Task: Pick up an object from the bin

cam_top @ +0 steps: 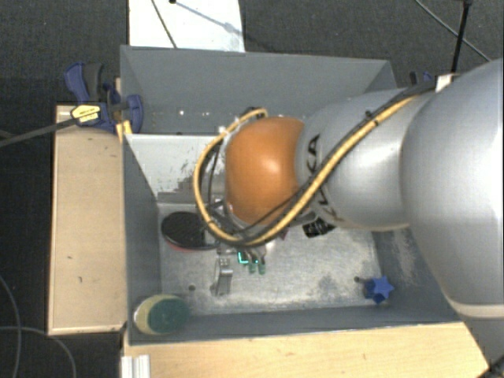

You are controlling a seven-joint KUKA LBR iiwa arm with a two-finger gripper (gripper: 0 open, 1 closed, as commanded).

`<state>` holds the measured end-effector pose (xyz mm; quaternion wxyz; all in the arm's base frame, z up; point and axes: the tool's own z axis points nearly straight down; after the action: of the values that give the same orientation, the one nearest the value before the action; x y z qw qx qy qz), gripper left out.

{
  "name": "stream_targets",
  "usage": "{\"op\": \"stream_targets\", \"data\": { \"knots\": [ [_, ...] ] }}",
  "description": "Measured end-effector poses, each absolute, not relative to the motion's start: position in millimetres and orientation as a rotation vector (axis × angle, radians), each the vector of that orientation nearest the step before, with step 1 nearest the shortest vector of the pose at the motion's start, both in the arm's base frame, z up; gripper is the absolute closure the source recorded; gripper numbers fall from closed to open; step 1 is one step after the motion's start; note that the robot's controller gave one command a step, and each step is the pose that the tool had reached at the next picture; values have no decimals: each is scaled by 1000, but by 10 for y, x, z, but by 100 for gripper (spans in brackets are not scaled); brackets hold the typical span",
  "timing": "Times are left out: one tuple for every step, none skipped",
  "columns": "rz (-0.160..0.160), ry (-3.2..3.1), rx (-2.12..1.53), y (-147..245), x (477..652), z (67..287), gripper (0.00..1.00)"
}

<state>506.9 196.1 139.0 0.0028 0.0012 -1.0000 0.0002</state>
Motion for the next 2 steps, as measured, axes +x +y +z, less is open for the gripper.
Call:
{"op": "stream_targets", "data": {
  "knots": [
    [-11,-3154,-137,2383,5788,716,0],
    [-5,-3138,-247,2307,5826,1022,0]
  ]
}}
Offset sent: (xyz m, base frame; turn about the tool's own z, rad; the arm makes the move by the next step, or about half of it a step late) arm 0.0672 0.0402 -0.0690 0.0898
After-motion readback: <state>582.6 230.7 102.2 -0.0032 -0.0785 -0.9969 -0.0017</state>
